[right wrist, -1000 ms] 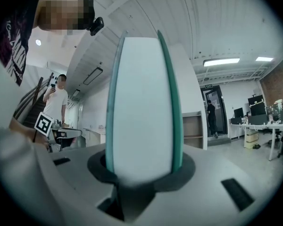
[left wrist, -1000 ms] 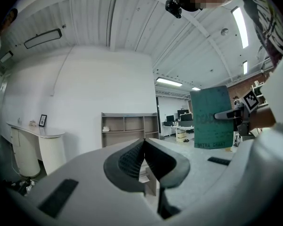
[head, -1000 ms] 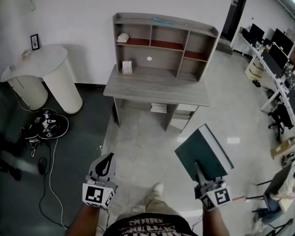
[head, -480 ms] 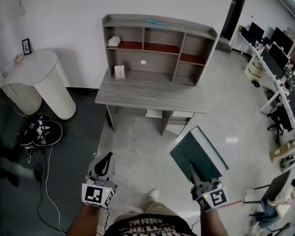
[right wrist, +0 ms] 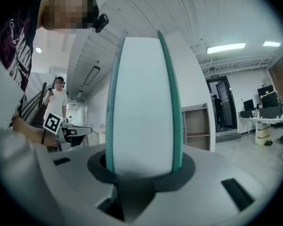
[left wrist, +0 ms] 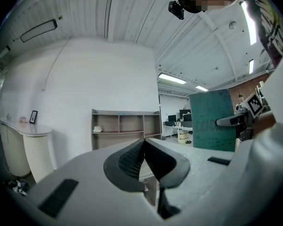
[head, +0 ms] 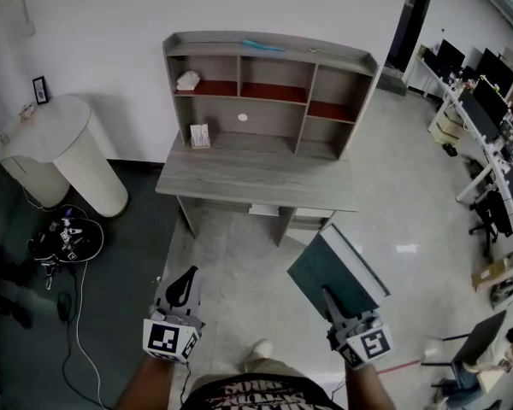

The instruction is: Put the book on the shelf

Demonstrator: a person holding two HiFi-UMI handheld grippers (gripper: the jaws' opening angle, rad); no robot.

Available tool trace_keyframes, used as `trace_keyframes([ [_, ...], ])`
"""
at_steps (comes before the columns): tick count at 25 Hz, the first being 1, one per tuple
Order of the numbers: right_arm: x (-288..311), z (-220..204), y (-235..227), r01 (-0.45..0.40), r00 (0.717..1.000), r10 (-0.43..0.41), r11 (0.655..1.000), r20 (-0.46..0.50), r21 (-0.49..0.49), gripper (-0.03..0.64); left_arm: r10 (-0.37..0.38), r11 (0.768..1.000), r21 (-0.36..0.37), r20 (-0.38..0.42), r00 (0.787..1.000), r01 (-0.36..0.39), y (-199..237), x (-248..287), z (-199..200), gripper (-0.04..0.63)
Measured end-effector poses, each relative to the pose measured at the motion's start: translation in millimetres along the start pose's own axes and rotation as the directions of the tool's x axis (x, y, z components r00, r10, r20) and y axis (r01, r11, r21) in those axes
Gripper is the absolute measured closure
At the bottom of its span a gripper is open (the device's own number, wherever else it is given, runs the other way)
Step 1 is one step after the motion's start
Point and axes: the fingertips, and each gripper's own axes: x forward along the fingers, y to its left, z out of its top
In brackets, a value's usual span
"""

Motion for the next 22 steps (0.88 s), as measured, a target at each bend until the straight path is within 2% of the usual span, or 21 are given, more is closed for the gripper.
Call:
trace_keyframes([
  [3, 10, -5, -13, -0.03, 0.999, 0.03, 1.0, -0.012, -0.001, 0.455, 0.021, 1.0, 0.018, -0.01, 1.0, -0.021, 1, 17, 1, 0.589],
  [6, 17, -9, -19, -0.089, 0.996, 0.089, 0.996, -0.022, -0.006, 0.456, 0.044, 0.999, 0.001, 0.002, 0.999, -0.044, -4, 29, 5, 0.589],
  [10, 27, -13, -26, -0.127, 0.992, 0.127, 0.992, -0.027, -0.003, 0.454, 0.04, 0.999, 0.012, -0.001, 0.999, -0.04, -18, 42, 4, 0.589],
  [13, 28, -14, -31, -0.123, 0.992, 0.123, 0.992, -0.023, 0.028, 0.455, 0.019, 0.999, 0.032, -0.022, 1.0, -0.019, -27, 45, -1, 0.589],
  [17, 30, -4, -38, -0.121, 0.993, 0.119, 0.98, 0.027, 0.16, 0.456, 0.013, 0.999, 0.039, -0.031, 0.999, -0.012, -25, 51, 1, 0.59],
  [22, 26, -9, -54, -0.08, 0.997, 0.077, 0.977, 0.023, 0.198, 0.456, -0.025, 0.998, 0.058, -0.03, 0.999, 0.027, -30, 63, 2, 0.589],
])
